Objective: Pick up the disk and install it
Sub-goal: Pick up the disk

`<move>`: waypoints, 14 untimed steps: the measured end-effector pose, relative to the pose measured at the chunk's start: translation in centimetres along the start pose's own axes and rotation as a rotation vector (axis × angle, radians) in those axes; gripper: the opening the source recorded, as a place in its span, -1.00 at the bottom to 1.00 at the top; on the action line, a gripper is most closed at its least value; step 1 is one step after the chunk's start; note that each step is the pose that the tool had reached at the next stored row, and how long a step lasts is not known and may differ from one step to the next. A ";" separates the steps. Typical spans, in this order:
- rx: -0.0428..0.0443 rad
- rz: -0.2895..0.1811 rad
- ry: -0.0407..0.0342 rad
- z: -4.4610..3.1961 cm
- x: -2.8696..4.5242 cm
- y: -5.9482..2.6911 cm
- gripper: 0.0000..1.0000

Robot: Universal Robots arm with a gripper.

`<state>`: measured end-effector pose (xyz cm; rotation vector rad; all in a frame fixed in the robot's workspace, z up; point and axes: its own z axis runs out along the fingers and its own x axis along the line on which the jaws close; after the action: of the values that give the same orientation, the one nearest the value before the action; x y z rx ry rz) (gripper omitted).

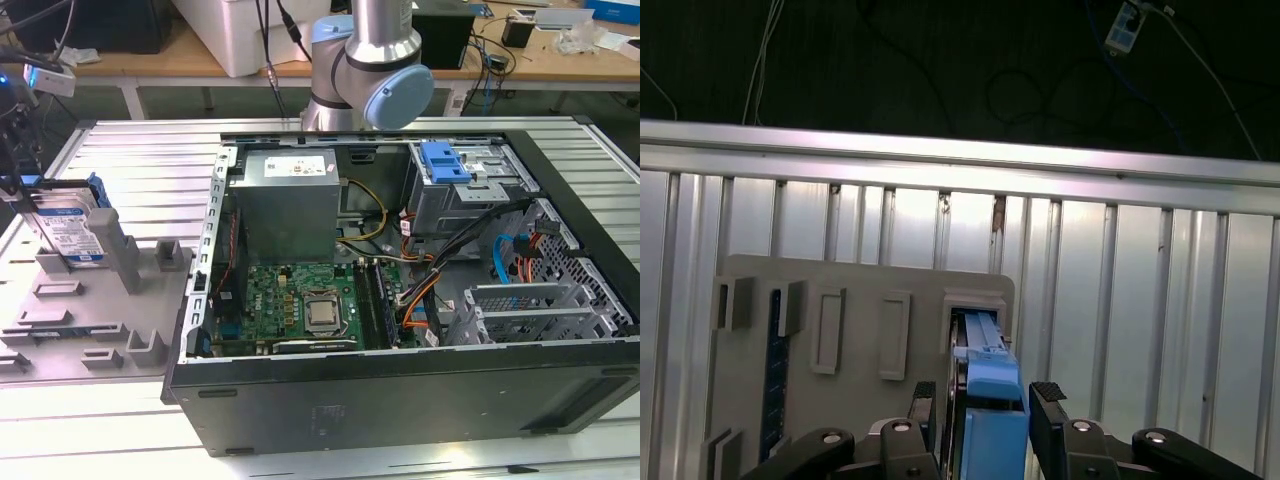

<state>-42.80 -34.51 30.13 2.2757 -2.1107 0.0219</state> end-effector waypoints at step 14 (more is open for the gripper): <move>0.0000 0.000 0.0000 0.14 0.01 -0.01 -0.04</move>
<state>-42.79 -34.52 29.99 2.2757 -2.1106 0.0218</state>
